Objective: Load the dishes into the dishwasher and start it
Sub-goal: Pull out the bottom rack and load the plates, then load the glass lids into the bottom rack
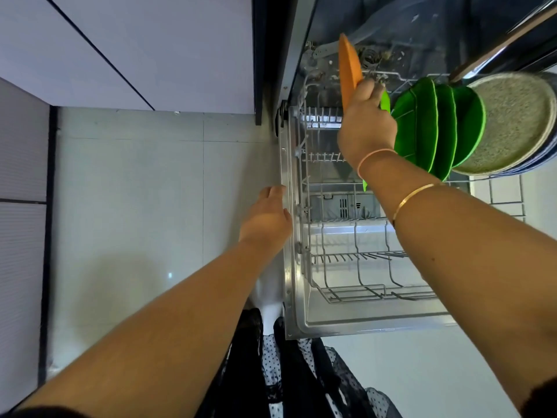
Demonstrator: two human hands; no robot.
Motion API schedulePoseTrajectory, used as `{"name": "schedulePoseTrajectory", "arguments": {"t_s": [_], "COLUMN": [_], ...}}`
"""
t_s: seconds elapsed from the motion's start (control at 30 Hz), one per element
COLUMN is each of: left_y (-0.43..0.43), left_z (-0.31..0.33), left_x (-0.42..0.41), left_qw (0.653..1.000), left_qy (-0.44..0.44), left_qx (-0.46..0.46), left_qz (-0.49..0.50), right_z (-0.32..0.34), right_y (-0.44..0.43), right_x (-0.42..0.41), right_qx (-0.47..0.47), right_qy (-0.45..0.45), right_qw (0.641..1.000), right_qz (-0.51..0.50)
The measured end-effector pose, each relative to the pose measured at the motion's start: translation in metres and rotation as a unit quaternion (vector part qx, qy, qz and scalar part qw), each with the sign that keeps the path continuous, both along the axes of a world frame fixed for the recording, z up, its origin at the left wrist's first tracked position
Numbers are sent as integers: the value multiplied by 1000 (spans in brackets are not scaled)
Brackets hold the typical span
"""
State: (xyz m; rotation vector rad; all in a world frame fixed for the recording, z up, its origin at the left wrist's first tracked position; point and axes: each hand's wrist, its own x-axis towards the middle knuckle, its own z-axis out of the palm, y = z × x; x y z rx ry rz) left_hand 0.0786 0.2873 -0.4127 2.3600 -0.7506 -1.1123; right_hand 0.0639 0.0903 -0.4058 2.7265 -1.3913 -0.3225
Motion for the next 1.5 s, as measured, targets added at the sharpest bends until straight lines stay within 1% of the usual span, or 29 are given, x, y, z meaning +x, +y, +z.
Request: {"name": "schedulePoseTrajectory", "arguments": {"t_s": [0.07, 0.17, 0.23, 0.3, 0.37, 0.43, 0.53, 0.57, 0.63, 0.7, 0.8, 0.97, 1.03, 1.13, 1.2, 1.3, 1.33, 1.4, 1.5], "left_y": [-3, -6, -9, -10, -10, -8, -4, -4, -3, -3, -2, 2, 6, 13, 21, 36, 45, 63, 87], "left_z": [0, -4, -7, -9, -12, -15, -18, -18, -18, -18, -13, 6, 21, 53, 81, 130, 148, 184, 235], "left_x": [-1, 0, 2, 3, 3, 1, -1, -1, -2, -2, -2, -4, -3, -1, 1, 6, 9, 13, 16], "left_qw": [1000, 1000, 1000, 1000, 1000, 1000, 1000, 1000, 1000, 1000, 1000, 1000, 1000, 999, 998, 996, 994, 989, 982], "left_qy": [1, -4, -4, -1, 2, 1, 2, 2, 0, -1, 1, -14, -26, -39, -48, -67, -86, -128, -159], "left_qx": [-8, -14, -11, -4, 5, 13, 17, 17, 16, 17, 18, 10, 15, 23, 32, 54, 58, 67, 61], "left_qz": [0, -1, 1, 6, 9, 8, 0, -1, -2, -2, -6, -10, -8, 3, 14, 25, 28, 31, 83], "right_z": [-14, -38, -52, -70, -79, -79, -71, -69, -66, -64, -61, -28, -10, 23, 51, 105, 127, 173, 229], "right_y": [-1, 3, 4, -1, -3, -6, -5, -5, 0, 5, 14, 32, 43, 67, 90, 124, 136, 160, 190], "right_x": [-2, 1, 5, 5, 0, -6, -19, -22, -27, -29, -29, -25, -26, -25, -21, -14, -10, -6, 0], "right_qx": [4, 30, 78, 146, 233, 319, 407, 411, 375, 344, 327, 267, 271, 314, 331, 311, 303, 296, 282], "right_qy": [35, 66, 83, 100, 53, 16, 25, 30, 31, 29, 27, 48, 36, 17, 2, -40, -52, -71, -101], "right_qw": [999, 997, 993, 982, 962, 929, 886, 883, 898, 915, 929, 952, 951, 943, 941, 950, 951, 948, 940], "right_qz": [21, 8, -16, -67, -131, -185, -221, -224, -230, -208, -173, -145, -141, -111, -71, -2, 29, 89, 165]}}
